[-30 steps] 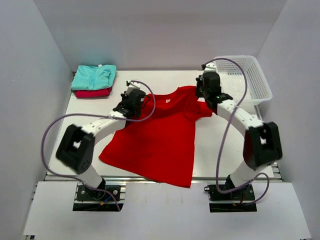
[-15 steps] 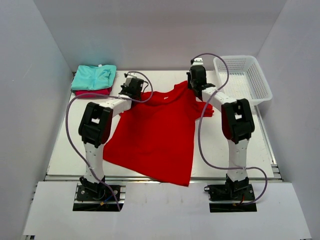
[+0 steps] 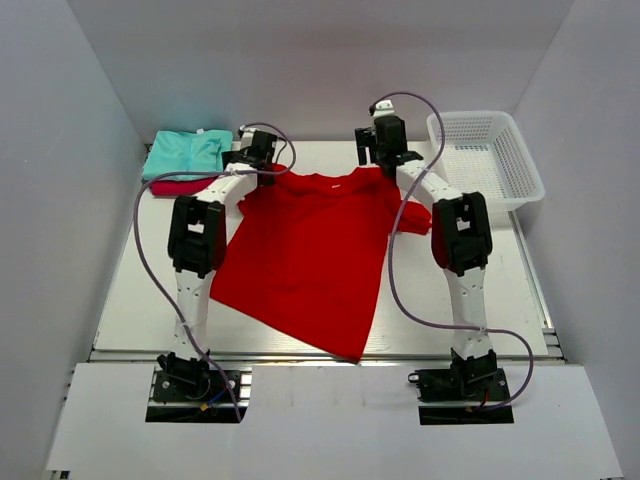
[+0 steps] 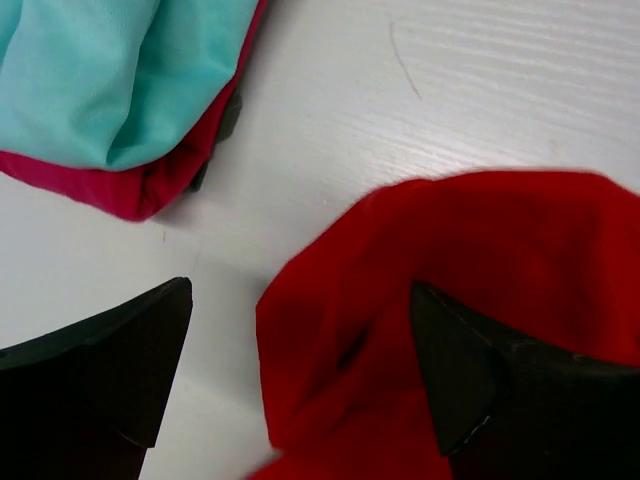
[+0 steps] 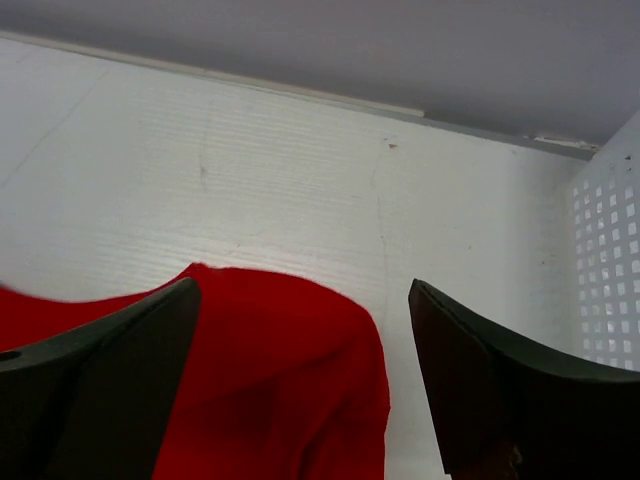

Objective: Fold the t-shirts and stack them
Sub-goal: Flatten out the tshirt

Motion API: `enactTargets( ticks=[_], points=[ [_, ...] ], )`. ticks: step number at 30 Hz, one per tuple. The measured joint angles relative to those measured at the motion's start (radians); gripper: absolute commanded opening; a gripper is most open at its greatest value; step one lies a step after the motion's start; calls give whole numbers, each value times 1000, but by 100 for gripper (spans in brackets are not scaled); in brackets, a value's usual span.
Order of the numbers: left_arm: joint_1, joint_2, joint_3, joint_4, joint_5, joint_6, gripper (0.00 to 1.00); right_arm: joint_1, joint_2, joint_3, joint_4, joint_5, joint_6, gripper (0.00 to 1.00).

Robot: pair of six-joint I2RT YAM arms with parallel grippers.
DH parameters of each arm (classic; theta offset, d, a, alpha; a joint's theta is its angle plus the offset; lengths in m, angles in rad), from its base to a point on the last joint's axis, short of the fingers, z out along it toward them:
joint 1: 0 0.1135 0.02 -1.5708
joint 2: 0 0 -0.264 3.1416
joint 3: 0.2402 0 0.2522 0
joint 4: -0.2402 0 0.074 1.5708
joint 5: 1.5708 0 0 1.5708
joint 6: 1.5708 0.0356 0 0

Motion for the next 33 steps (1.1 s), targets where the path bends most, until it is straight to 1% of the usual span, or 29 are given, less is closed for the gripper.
enactTargets(
  ticks=[2, 4, 7, 10, 12, 15, 17, 21, 24, 28, 31, 33],
  points=[
    [-3, -53, -39, -13, 49, 1, 99, 1, -61, -32, -58, -47, 27, 90],
    [-13, -149, -132, -23, 119, 1, 99, 1, -150, -101, -106, -96, 60, 90],
    [-30, -337, -306, -14, 237, -5, 99, 1, -328, -268, -151, -198, 122, 90],
    [-46, -544, -490, 28, 338, -10, 99, 4, -498, -450, -154, -304, 165, 90],
    [-47, -675, -620, 76, 412, -17, 99, 8, -581, -577, -119, -380, 192, 90],
    [-45, -784, -782, 137, 510, -39, 99, 18, -630, -728, -94, -455, 225, 90],
    [-45, -798, -866, 156, 558, -60, 99, 29, -613, -796, -95, -496, 238, 90],
    [-41, -787, -1033, 174, 634, -119, 99, 50, -560, -869, -95, -546, 265, 90],
    [-33, -787, -1094, 164, 658, -167, 99, 63, -544, -911, -70, -577, 290, 90],
    [-20, -760, -1083, 159, 620, -228, 99, 74, -570, -983, 15, -602, 313, 90],
    [-15, -680, -998, 138, 571, -257, 99, 91, -617, -1066, 88, -616, 333, 90],
    [-10, -598, -905, 120, 548, -260, 99, 115, -663, -1131, 119, -637, 341, 90]
  ],
)
